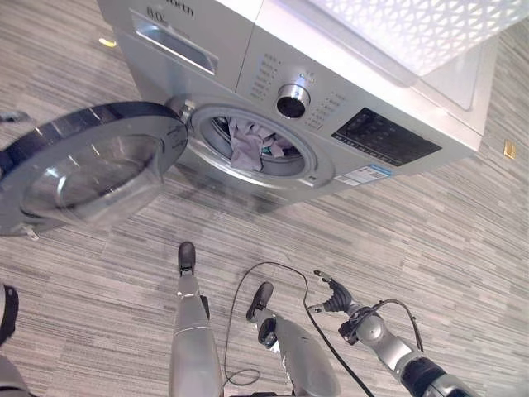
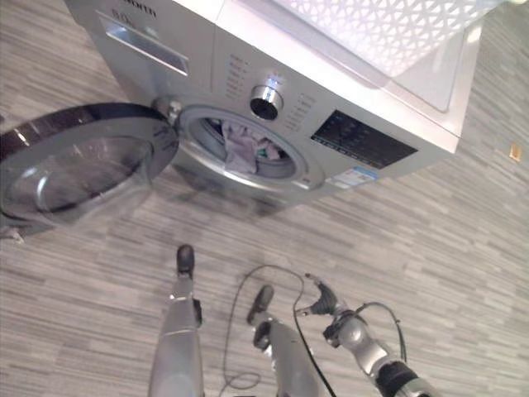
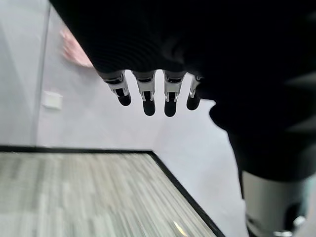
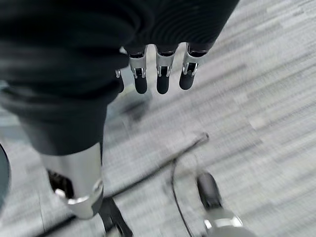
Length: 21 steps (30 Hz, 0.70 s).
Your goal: Grab the laundry basket,head to the washer,open it,put in the laundry and shut it.
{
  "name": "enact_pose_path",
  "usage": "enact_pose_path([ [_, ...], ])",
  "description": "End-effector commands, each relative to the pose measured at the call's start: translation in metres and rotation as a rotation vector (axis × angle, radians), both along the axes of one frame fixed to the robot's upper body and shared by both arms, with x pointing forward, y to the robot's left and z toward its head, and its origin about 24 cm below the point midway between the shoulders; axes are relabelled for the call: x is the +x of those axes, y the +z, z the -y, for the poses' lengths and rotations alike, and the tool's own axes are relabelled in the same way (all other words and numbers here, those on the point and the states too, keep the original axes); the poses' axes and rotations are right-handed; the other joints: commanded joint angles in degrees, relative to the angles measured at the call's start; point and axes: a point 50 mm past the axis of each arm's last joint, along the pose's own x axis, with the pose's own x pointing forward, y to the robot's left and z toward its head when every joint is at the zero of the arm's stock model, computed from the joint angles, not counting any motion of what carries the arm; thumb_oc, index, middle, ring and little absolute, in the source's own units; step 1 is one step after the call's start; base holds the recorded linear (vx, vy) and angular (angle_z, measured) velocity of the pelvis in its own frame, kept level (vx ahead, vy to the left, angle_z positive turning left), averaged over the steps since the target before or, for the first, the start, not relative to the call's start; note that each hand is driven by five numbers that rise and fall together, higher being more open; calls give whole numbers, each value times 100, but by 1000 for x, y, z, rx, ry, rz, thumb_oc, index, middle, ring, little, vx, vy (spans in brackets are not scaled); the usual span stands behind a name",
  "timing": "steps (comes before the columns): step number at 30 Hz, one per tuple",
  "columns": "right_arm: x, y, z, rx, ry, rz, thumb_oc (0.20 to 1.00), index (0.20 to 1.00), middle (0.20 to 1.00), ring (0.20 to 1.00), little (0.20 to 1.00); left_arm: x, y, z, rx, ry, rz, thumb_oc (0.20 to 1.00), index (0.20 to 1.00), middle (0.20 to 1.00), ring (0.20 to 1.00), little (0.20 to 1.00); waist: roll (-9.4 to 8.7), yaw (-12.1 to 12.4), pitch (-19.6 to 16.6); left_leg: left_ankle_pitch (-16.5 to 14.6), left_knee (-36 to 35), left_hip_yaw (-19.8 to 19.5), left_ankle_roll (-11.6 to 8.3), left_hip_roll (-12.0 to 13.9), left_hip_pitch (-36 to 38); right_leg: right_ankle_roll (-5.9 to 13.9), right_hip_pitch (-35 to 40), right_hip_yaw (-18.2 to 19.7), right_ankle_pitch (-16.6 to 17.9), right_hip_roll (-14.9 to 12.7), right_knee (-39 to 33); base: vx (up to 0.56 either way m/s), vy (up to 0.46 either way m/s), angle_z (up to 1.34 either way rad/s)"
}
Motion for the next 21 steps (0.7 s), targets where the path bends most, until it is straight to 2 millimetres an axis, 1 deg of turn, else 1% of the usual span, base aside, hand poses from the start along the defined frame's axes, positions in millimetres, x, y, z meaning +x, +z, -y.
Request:
enact_pose_path([
  [1,-6,8,33,-93,-48,21,1000,1000,1000,1000,1000,16,-76,37,-245,-148,-99,1000,1000,1000,1000,1000,-41,-177,195,-564,689,-256,-30,294,-385,175,202,183,-67,-164,7,8,-26,-7],
  [3,-9,10,46,-121,-79,20,1000,1000,1000,1000,1000,4,-98,49,-304,-221,-127,1000,1000,1000,1000,1000,81,-137,168,-575,686,-227,-46,321,-207,123,325,232,-144,-141,25,13,-28,-5],
  [4,-10,11,52,-134,-89,16,1000,1000,1000,1000,1000,0,-107,56,-336,-250,-136,1000,1000,1000,1000,1000,127,-130,145,-575,680,-214,-54,331,-137,108,371,253,-168,-127,17,21,-31,-11],
  [6,-13,14,65,-160,-123,14,1000,1000,1000,1000,1000,-15,-123,65,-398,-303,-147,1000,1000,1000,1000,1000,246,-95,82,-576,666,-164,-84,370,56,76,523,318,-196,-97,-31,28,-38,-21],
  [7,-13,20,74,-177,-146,26,1000,1000,1000,1000,1000,-28,-133,72,-466,-353,-152,1000,1000,1000,1000,1000,344,-64,21,-568,670,-110,-111,425,175,63,645,363,-193,-60,-129,35,-45,-21],
  [8,-13,23,81,-187,-163,33,1000,1000,1000,1000,1000,-37,-137,75,-492,-380,-155,1000,1000,1000,1000,1000,407,-44,-32,-564,654,-75,-125,450,286,71,715,408,-183,-33,-183,43,-34,-24],
  [11,-14,28,91,-209,-177,39,1000,1000,1000,1000,1000,-65,-156,79,-614,-418,-197,1000,1000,1000,1000,1000,534,-22,-203,-549,557,113,-136,531,621,72,913,605,-139,11,-318,48,-22,-25],
  [12,-14,28,91,-209,-176,39,1000,1000,1000,1000,1000,-65,-156,79,-614,-417,-197,1000,1000,1000,1000,1000,532,-20,-202,-548,554,118,-136,531,628,72,916,609,-138,10,-319,43,-28,-46],
  [14,-14,31,98,-214,-195,41,1000,1000,1000,1000,1000,-75,-165,85,-683,-436,-217,1000,1000,1000,1000,1000,608,-45,-351,-524,491,227,-134,568,840,70,1017,702,-139,18,-362,65,-26,-43],
  [16,-18,32,107,-223,-226,37,1000,1000,1000,1000,1000,-82,-178,93,-742,-454,-257,1000,1000,1000,1000,1000,677,-95,-539,-484,351,379,-140,592,1120,79,1148,807,-146,17,-416,96,-14,-27],
  [17,-21,32,111,-225,-240,33,1000,1000,1000,1000,1000,-86,-193,104,-809,-476,-303,1000,1000,1000,1000,1000,730,-233,-730,-461,269,492,-150,618,1306,86,1221,872,-170,12,-436,84,0,-44],
  [18,-22,33,112,-227,-241,31,1000,1000,1000,1000,1000,-86,-193,105,-812,-478,-305,1000,1000,1000,1000,1000,739,-207,-731,-452,236,518,-151,618,1345,86,1231,890,-168,11,-440,84,-21,-45],
  [19,-24,31,115,-227,-255,25,1000,1000,1000,1000,1000,-82,-198,114,-827,-497,-317,1000,1000,1000,1000,1000,759,-280,-838,-428,163,586,-163,622,1477,87,1296,925,-187,9,-454,62,-36,-44],
  [20,-27,27,115,-221,-273,15,1000,1000,1000,1000,1000,-71,-203,132,-837,-538,-323,1000,1000,1000,1000,1000,779,-360,-923,-403,115,616,-177,627,1578,79,1358,939,-228,1,-439,100,-77,-29],
  [21,-35,14,111,-205,-297,-27,1000,1000,1000,1000,1000,-46,-205,184,-901,-675,-324,1000,1000,1000,1000,1000,781,-547,-1062,-363,27,673,-187,614,1733,45,1476,942,-301,9,-424,81,-83,-15],
])
